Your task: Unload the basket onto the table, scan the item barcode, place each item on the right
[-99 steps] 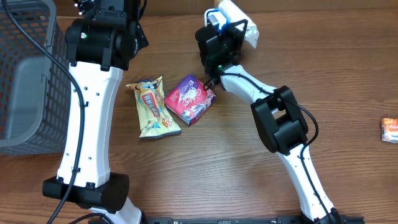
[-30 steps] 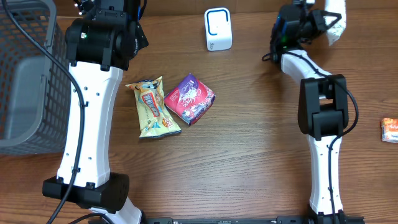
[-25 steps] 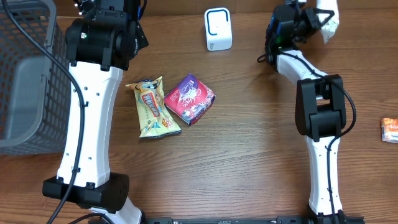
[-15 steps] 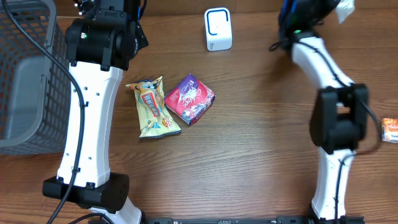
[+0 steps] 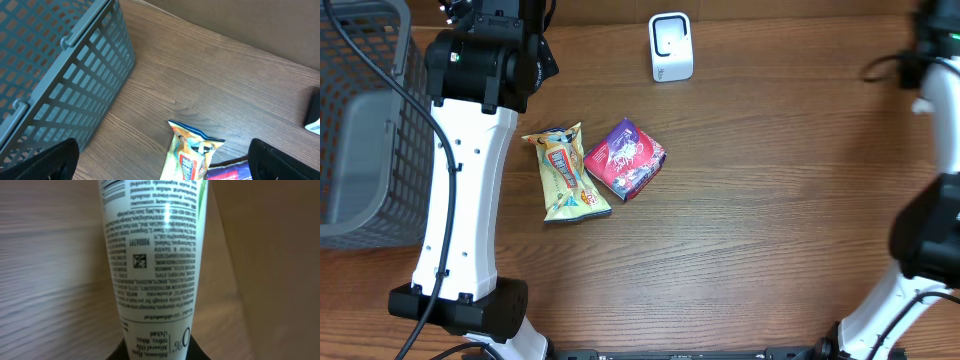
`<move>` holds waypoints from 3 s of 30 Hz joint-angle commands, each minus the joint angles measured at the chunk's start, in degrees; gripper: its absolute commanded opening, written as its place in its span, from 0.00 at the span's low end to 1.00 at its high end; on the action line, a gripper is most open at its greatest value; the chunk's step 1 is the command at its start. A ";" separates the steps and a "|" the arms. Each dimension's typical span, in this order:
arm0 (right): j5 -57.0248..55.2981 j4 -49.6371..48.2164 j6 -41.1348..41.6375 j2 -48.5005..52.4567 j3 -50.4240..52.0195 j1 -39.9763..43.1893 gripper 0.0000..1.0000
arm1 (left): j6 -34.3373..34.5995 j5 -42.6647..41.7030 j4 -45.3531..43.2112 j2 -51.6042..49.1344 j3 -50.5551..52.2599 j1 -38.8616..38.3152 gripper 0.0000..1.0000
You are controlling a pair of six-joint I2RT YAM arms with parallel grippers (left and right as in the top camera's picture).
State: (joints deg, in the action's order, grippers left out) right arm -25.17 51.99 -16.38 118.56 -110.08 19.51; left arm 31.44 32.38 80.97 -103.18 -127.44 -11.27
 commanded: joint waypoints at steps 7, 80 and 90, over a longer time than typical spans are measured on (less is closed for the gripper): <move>10.56 -1.53 11.96 0.72 8.00 19.85 0.10 | 0.94 0.59 -0.22 -0.59 -0.52 -0.31 1.00; 76.41 -5.38 28.13 18.23 8.52 -40.57 0.68 | 0.94 0.61 -0.20 -0.59 -0.52 -0.37 1.00; 76.26 -3.85 24.22 18.16 8.37 -40.54 0.04 | 0.94 0.59 -0.20 -0.59 -0.52 -0.28 1.00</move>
State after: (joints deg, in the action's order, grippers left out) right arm 50.87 47.22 10.37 136.20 -101.65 -21.02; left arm 31.44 32.40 80.95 -103.20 -127.44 -11.27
